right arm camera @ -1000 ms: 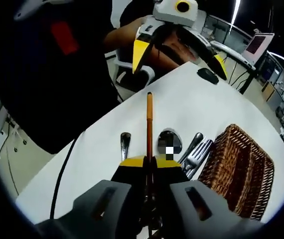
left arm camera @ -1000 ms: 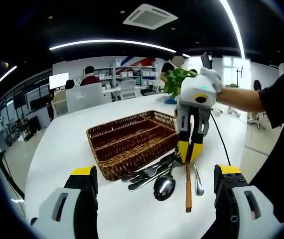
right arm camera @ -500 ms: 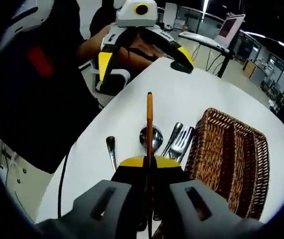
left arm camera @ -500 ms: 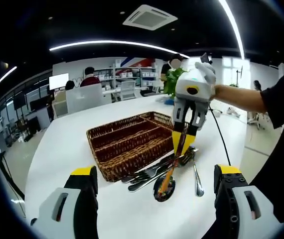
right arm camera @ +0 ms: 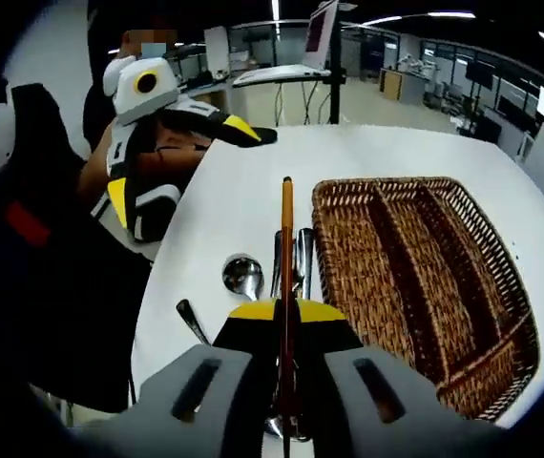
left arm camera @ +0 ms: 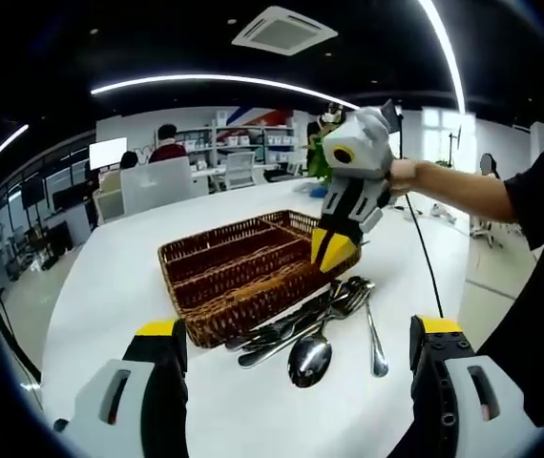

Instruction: Arrange the knives, forks, and spoons in their matching storage slots by inserting each utensil handle-first until every utensil is classified and aligned in the correct compartment

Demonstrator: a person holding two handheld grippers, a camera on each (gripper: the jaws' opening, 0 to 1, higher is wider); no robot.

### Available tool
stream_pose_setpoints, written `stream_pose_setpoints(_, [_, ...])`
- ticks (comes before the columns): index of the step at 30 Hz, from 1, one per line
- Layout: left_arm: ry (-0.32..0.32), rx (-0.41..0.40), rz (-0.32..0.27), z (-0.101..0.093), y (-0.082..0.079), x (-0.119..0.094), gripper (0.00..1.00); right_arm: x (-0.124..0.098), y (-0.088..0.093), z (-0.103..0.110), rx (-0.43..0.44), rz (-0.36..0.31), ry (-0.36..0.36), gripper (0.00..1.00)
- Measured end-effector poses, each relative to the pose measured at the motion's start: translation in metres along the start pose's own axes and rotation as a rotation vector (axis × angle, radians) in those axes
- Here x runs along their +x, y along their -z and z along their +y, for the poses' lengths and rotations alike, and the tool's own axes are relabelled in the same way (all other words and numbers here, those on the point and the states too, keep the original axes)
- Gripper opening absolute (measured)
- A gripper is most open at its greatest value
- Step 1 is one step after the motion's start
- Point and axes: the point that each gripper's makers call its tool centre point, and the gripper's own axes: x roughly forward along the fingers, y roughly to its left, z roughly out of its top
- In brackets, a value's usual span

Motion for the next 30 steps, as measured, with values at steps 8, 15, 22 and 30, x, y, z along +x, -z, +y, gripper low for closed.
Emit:
stream_pose_setpoints(8, [0.007, -0.005, -0.004, -0.001, -0.001, 0.005, 0.99, -0.018, 0.003, -0.047, 0.411, -0.133, 0.209, 0.03])
stream_pose_setpoints(15, [0.014, -0.001, -0.005, -0.002, -0.002, 0.007, 0.98, -0.03, 0.014, -0.069, 0.594, -0.219, 0.301, 0.03])
stream_pose_setpoints(22, [0.012, 0.001, -0.006, 0.0, -0.003, 0.008, 0.98, -0.046, 0.026, -0.096, 0.705, -0.327, 0.418, 0.03])
stream_pose_setpoints(30, [0.02, 0.003, -0.006, -0.001, -0.002, 0.009, 0.98, -0.065, 0.041, -0.128, 0.842, -0.44, 0.569, 0.03])
